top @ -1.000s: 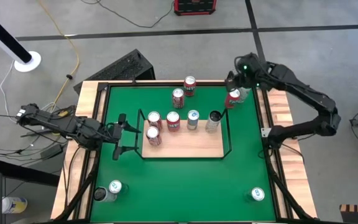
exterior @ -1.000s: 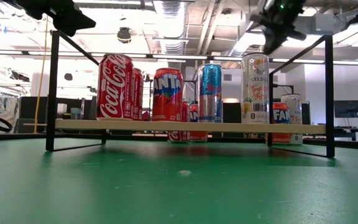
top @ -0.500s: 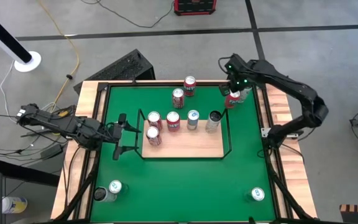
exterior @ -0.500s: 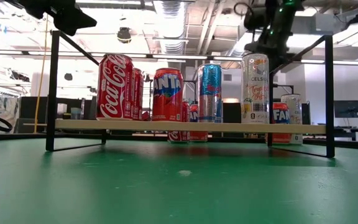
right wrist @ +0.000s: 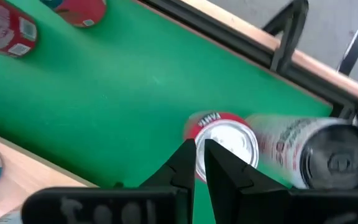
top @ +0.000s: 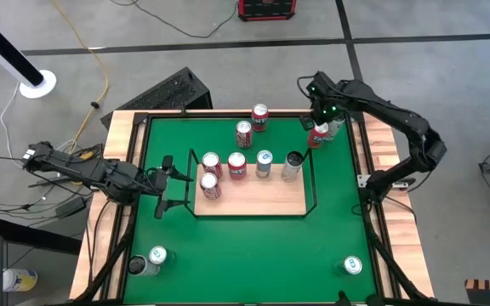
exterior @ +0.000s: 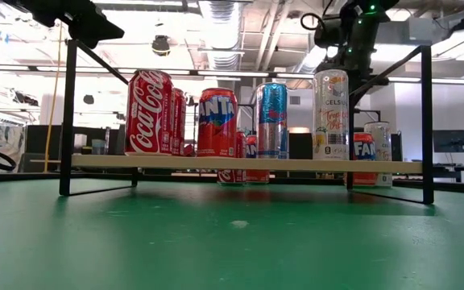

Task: Place canned beverage on shelf
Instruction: Put the right orange soda can on the shelf aligned with the other orange soda can

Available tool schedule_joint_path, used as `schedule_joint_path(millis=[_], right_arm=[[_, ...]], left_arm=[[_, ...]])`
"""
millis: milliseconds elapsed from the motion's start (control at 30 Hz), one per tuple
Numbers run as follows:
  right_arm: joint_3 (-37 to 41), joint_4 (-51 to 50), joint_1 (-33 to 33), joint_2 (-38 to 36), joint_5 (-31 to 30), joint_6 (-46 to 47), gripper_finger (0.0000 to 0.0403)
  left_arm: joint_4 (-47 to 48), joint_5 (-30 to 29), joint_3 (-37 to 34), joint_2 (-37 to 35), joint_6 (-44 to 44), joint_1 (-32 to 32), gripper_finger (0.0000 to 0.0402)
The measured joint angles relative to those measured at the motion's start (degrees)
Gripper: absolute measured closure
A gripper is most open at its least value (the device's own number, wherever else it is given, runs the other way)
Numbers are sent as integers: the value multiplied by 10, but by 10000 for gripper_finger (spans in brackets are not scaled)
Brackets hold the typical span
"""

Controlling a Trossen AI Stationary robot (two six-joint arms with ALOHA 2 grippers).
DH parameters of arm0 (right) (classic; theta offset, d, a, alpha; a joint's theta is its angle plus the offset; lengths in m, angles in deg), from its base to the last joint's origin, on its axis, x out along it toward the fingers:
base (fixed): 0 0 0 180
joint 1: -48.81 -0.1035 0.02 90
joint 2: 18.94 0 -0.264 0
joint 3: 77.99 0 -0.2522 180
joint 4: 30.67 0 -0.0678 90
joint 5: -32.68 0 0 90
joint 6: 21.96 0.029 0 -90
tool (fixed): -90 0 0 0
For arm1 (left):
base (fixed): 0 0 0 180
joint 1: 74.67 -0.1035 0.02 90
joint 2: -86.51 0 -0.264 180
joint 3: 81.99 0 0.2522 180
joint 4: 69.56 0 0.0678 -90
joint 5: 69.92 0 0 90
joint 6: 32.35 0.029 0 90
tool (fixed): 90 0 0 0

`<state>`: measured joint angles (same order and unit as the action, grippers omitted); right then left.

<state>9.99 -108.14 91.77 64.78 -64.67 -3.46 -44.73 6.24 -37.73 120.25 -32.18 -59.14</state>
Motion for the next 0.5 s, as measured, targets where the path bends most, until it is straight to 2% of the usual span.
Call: schedule_joint_path(millis=[233, 333, 500], right_arm=[[0, 50, -3, 0, 0, -116, 342], [0, 83, -9, 0, 0, -221, 342], [0, 85, -33, 0, -24, -422, 342]], left_arm=[[2, 0, 0, 0, 2, 0, 95], [9, 0, 0, 0, 2, 0, 95], [21, 0, 0, 0, -1, 0, 95]])
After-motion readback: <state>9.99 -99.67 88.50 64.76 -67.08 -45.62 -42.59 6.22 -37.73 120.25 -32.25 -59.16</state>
